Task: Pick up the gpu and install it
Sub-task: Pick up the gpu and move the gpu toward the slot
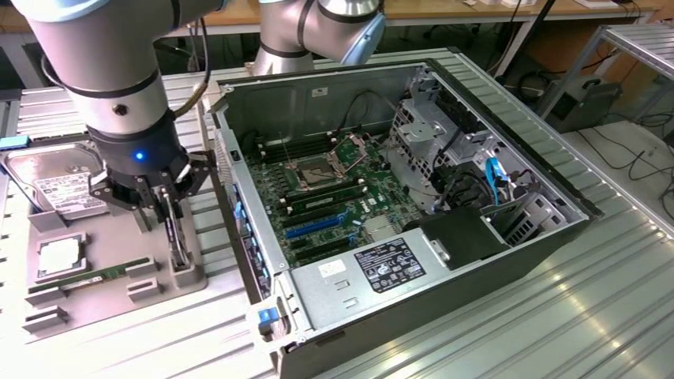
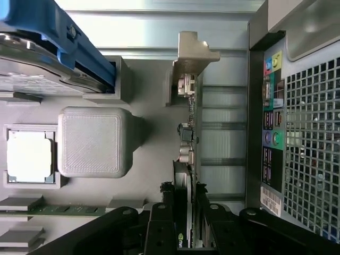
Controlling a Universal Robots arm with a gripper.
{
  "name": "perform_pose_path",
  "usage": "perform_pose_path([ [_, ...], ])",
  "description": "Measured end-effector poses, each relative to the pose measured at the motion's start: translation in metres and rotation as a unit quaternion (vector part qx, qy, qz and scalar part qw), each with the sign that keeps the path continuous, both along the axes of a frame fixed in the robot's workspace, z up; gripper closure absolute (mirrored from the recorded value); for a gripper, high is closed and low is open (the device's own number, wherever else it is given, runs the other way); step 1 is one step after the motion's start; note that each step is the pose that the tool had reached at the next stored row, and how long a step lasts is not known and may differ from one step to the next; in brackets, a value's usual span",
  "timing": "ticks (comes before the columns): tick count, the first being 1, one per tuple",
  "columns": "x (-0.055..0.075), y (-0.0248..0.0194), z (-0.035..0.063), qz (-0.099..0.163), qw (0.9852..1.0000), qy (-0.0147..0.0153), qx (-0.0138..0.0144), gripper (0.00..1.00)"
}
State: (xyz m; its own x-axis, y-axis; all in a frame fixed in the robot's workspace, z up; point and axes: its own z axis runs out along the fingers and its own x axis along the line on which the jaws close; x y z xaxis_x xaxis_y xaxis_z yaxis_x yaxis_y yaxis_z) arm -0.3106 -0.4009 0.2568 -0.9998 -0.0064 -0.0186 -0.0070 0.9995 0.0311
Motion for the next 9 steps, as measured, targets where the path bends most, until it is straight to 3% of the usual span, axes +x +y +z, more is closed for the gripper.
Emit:
perform_pose_path([
  [9, 0.0, -0.0003, 0.049, 0.0, 1.0, 0.0, 0.0, 0.74],
])
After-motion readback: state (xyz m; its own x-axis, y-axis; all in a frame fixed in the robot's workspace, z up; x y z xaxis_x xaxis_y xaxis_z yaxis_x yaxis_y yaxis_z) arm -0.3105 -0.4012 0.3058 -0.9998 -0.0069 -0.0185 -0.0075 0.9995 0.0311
